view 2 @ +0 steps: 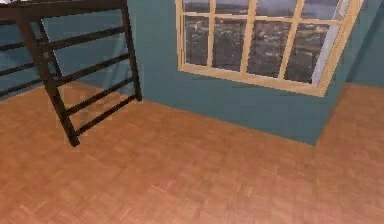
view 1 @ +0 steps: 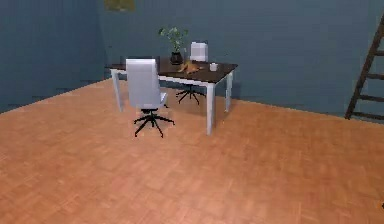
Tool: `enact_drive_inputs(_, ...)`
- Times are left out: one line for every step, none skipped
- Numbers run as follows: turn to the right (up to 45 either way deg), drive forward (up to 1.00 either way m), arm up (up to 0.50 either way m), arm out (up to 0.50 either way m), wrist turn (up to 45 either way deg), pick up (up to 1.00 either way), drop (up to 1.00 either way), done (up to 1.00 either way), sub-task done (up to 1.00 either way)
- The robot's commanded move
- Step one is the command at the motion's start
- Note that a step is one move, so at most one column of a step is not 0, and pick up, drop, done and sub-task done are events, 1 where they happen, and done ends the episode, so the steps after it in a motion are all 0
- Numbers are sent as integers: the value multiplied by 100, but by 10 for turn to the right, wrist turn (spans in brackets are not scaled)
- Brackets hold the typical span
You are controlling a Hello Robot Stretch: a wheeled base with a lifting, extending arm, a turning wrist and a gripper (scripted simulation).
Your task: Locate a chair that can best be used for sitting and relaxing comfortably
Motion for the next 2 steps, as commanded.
enact_drive_inputs(0, 100, 0, 0, 0, 0, 0, 0, 0)
enact_drive_inputs(30, 0, 0, 0, 0, 0, 0, 0, 0)
